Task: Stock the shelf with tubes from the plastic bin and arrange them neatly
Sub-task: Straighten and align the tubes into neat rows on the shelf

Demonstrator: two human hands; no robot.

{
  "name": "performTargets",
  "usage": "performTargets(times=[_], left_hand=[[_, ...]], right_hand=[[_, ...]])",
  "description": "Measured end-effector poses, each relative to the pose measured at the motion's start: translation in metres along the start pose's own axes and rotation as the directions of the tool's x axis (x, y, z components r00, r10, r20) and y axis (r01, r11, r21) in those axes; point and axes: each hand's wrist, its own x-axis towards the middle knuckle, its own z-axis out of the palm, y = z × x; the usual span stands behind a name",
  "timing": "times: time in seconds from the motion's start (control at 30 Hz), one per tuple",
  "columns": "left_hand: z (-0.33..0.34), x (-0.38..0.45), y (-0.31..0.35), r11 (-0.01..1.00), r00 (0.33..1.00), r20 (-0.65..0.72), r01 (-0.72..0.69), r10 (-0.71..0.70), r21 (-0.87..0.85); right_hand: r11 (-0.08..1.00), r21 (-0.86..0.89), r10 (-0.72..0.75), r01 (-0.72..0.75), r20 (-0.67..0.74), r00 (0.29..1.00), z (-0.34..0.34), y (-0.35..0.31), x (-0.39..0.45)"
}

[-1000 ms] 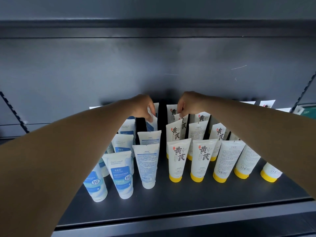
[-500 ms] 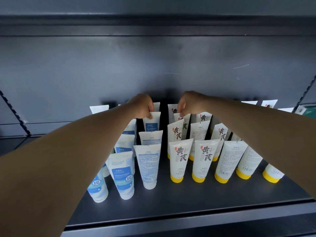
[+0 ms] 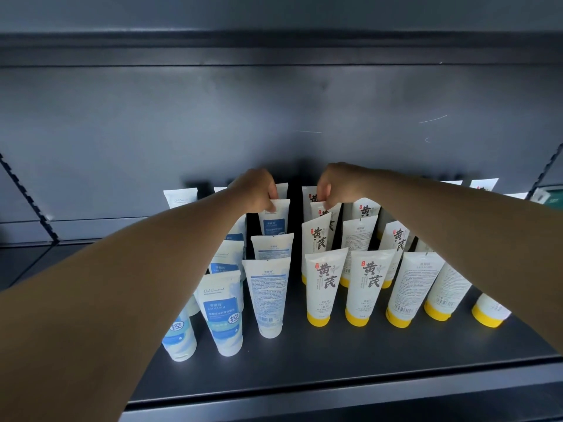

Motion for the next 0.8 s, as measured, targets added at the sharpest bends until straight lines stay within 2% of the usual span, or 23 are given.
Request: performTargets(times=[0.23, 0.6, 0.8], left_hand=[[0.0, -0.004, 0.001, 1.0, 1.0, -0.013, 0.006, -0.006, 0.003], [-0.003, -0.005, 0.002, 1.0, 1.0, 0.021, 0.022, -0.021, -0.012], [-0.026, -0.016, -0.01, 0.993, 0.999, -0.009, 0.035, -0.037, -0.113]], right_hand=[[1.0, -0.02, 0.005, -0.006, -0.027, 1.0, -0.001, -0.001, -0.003], [0.998, 0.05, 0.029, -0.027, -0.039, 0.999, 0.002, 0.001, -0.002], [0.999, 0.037, -0.009, 0.012, -0.091, 0.996, -0.016, -0.009, -0.009]])
